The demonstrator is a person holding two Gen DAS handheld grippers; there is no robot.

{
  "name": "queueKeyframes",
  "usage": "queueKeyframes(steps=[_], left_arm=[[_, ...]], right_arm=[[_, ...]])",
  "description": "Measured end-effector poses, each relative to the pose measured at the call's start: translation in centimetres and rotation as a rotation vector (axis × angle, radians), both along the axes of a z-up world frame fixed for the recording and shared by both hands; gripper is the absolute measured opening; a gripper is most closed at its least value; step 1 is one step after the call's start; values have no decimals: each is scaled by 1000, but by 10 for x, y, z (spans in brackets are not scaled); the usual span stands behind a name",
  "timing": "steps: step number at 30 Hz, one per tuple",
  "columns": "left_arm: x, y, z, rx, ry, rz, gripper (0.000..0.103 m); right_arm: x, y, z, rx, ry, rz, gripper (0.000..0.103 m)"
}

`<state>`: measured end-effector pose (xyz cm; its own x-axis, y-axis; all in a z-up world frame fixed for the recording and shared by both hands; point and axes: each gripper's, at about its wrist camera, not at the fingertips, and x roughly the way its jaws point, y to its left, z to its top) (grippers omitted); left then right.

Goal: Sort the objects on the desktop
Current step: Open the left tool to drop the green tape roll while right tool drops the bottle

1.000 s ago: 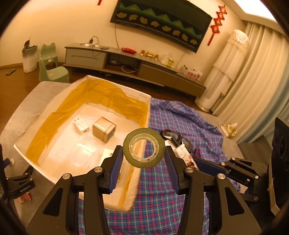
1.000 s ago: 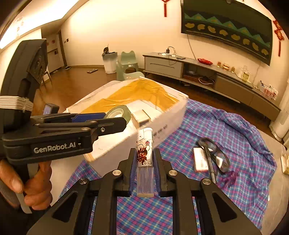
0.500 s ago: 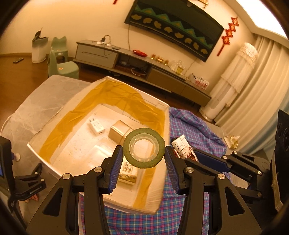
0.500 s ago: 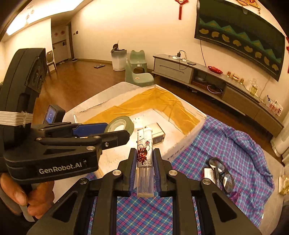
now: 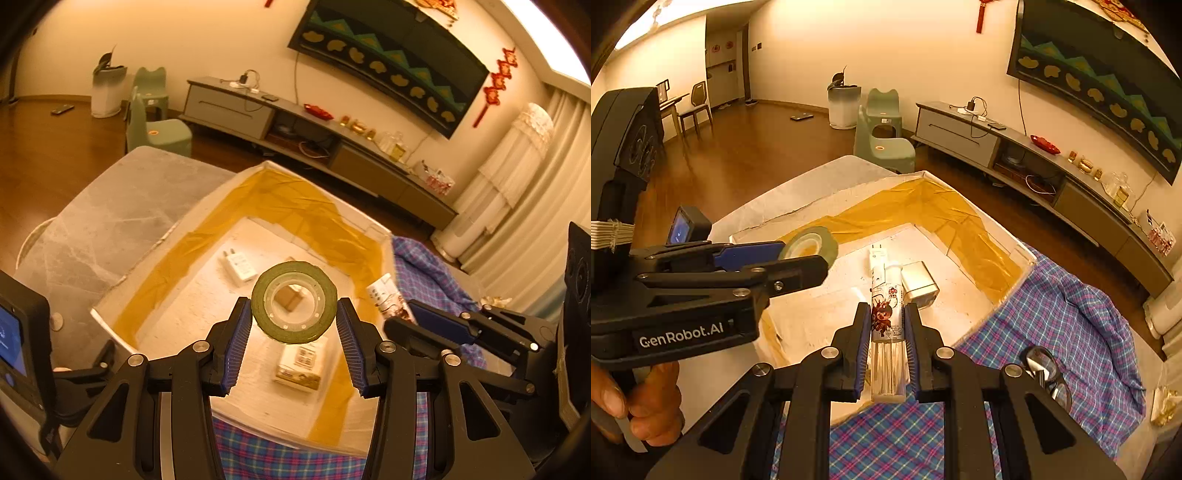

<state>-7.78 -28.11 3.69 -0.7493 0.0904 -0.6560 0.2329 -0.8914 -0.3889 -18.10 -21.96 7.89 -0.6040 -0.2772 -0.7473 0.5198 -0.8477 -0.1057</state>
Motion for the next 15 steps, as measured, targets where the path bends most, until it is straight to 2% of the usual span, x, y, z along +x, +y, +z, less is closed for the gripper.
queueKeyframes(steps=[9, 15], left_arm=[[-18, -19, -14, -53, -76, 41, 49], [-31, -5, -22, -122, -123, -21, 49]], right_arm=[[-41, -1, -13, -14, -93, -4, 20], [-74, 4, -27, -8, -159, -26, 20]])
